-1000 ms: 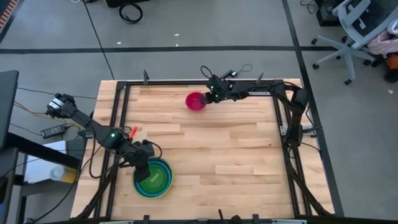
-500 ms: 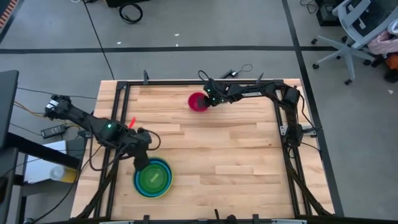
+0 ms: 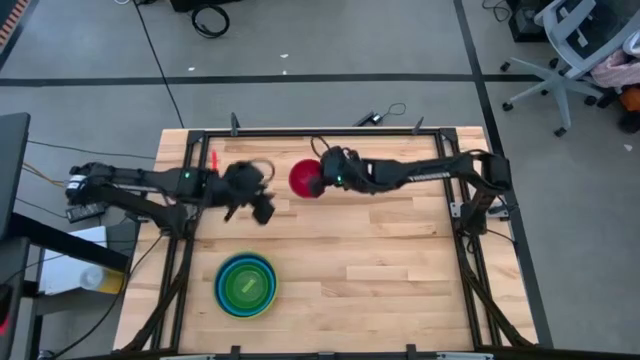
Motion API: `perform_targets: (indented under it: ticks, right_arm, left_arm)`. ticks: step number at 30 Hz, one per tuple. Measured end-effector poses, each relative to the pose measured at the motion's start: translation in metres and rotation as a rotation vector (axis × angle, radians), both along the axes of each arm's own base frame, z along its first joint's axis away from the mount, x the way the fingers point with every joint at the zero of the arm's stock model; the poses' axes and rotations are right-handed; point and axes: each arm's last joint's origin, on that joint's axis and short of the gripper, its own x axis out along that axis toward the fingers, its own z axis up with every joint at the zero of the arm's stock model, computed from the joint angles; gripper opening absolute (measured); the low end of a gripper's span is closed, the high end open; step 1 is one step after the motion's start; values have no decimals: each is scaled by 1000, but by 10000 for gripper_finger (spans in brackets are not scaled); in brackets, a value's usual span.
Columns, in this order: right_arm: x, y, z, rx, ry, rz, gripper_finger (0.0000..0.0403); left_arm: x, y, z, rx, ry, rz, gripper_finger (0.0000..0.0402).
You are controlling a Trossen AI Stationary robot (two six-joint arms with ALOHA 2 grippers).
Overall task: Nest bowls inside each other
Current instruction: Stack the red bowl on top of the light green bowl
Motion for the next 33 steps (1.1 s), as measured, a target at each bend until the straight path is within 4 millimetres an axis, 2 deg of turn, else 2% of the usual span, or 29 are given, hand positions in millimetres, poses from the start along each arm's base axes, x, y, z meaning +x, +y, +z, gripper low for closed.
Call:
perform_targets:
  ticks: [4,8,12,18,21,26,30,33]
  right_arm:
    - [2,22,2,-96,16,-21,16]
    - [3,33,2,-125,14,-25,17]
    - [4,38,3,-130,14,-19,18]
    - [5,46,4,-157,23,25,18]
    - [5,52,6,-175,24,57,24]
    - [2,61,19,-174,-24,91,61]
    - [-10,65,47,-58,-133,185,108]
    - [-28,68,74,-18,-198,263,143]
  left_arm:
    - [18,21,14,142,-153,-13,163]
    - [32,30,18,224,-198,-93,163]
    - [41,30,7,232,-139,-156,163]
    - [53,32,-12,210,-45,-138,161]
    - [51,32,-17,169,-19,-81,134]
    - [46,30,-15,134,-19,-33,23]
    - [35,27,-7,57,-42,-83,13]
    - [12,21,-13,-77,91,-187,11]
